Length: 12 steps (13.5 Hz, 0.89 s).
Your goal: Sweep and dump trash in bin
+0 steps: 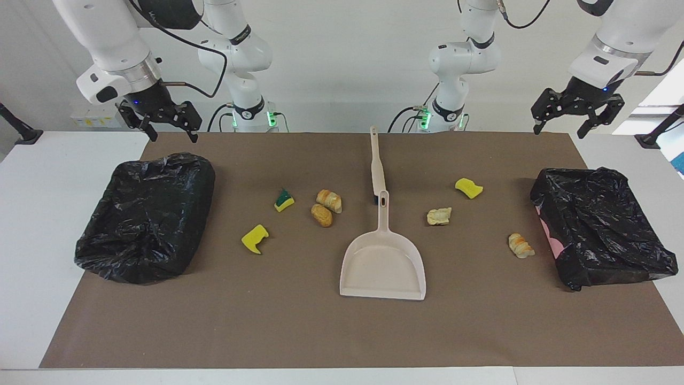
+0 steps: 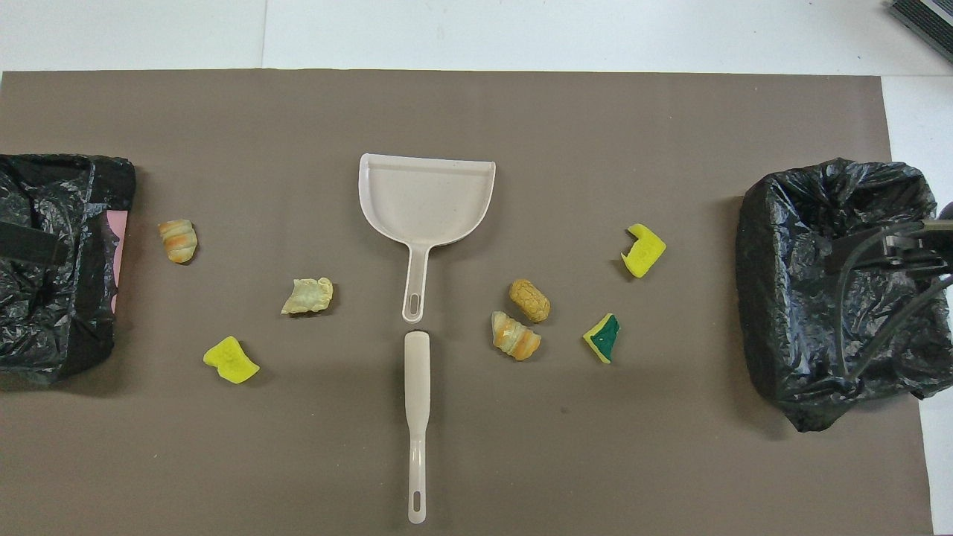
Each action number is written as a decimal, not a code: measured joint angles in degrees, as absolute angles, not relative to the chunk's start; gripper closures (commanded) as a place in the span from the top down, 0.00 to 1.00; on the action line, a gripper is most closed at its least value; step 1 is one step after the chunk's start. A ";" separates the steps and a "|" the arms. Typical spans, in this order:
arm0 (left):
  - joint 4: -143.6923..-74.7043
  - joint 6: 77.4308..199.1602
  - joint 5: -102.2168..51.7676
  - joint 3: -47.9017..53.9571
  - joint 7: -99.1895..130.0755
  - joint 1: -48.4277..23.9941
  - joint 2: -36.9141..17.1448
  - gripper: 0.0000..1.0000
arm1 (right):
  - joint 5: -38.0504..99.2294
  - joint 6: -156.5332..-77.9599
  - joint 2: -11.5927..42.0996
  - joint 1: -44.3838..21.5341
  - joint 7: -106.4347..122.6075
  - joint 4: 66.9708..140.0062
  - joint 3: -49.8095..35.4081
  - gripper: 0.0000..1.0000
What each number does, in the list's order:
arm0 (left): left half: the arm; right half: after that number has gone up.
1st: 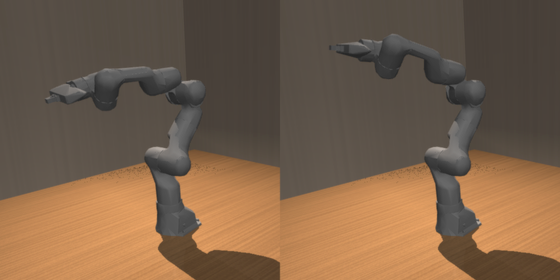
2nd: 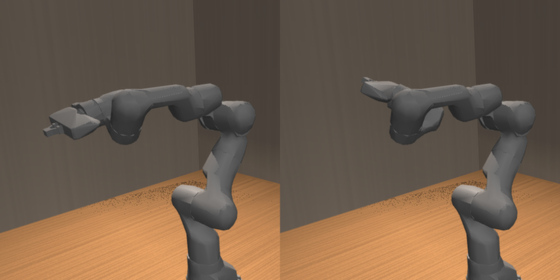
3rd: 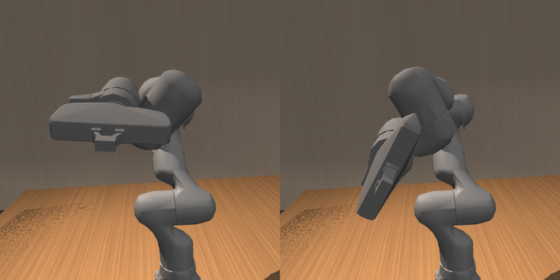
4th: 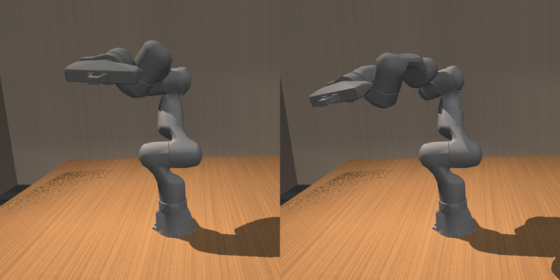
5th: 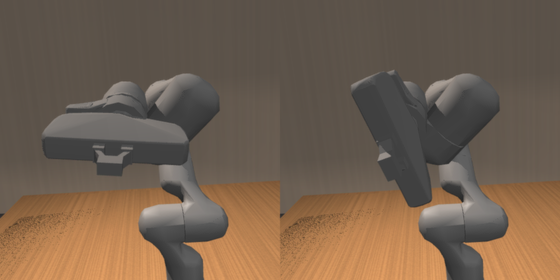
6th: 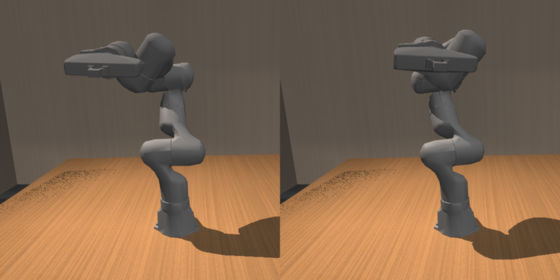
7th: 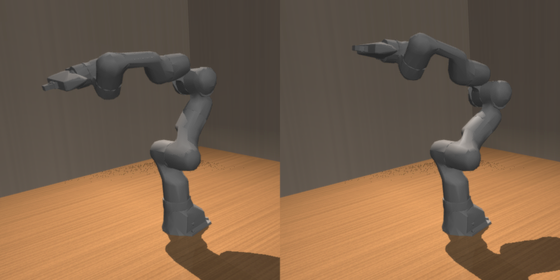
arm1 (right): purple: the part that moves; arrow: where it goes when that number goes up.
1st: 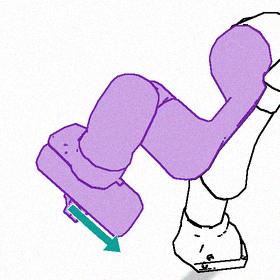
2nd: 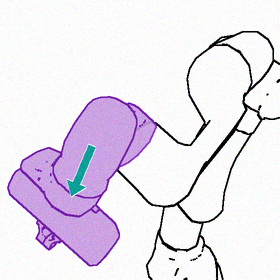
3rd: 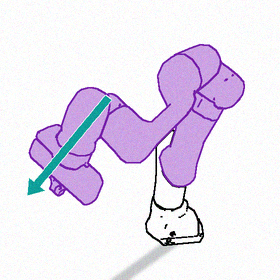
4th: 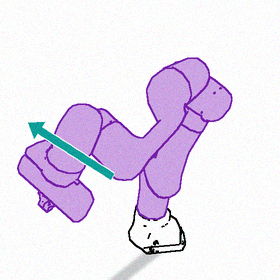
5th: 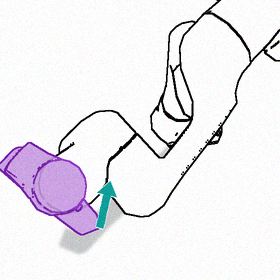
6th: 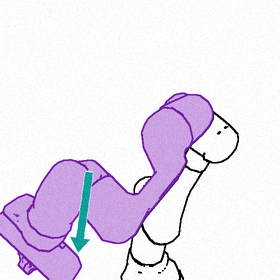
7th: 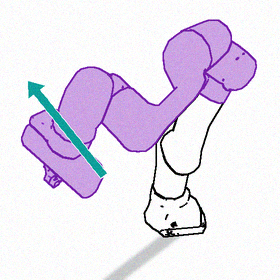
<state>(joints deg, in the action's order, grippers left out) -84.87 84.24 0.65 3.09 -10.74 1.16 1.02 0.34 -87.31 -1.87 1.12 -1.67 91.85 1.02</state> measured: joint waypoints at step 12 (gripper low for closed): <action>-116.49 99.39 -1.31 5.25 6.09 -14.77 13.88 1.00 | 0.25 -89.37 4.64 -3.86 -0.91 91.42 0.03 1.00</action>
<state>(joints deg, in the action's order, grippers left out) -116.49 99.39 -1.31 5.25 6.09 -14.77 13.88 0.25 -89.37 4.64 -3.86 -0.91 91.42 0.03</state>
